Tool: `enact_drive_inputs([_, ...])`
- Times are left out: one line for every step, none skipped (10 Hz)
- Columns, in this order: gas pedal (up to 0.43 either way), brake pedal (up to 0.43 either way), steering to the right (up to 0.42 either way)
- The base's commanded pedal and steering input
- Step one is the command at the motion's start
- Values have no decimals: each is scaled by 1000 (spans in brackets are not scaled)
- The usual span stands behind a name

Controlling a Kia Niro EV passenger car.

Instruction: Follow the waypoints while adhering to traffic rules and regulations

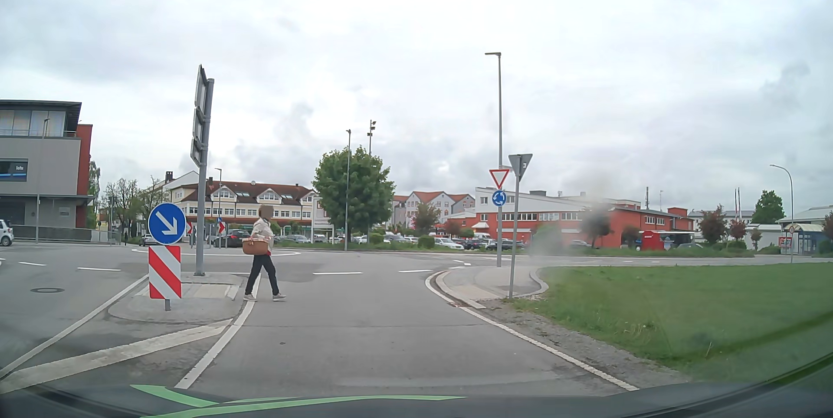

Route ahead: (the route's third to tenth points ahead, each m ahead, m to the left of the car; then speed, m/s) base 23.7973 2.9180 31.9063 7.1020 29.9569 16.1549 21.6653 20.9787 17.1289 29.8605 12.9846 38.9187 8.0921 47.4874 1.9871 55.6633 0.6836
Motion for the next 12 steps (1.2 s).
enact_drive_inputs([0,0,-111])
enact_drive_inputs([0,0,-111])
enact_drive_inputs([0,0,-111])
enact_drive_inputs([0,0,-112])
enact_drive_inputs([0,0,-113])
enact_drive_inputs([0,0,-114])
enact_drive_inputs([0,0,-115])
enact_drive_inputs([0,0,-116])
enact_drive_inputs([0,0,-116])
enact_drive_inputs([0,0,-116])
enact_drive_inputs([0,0,-117])
enact_drive_inputs([0,0,-118])
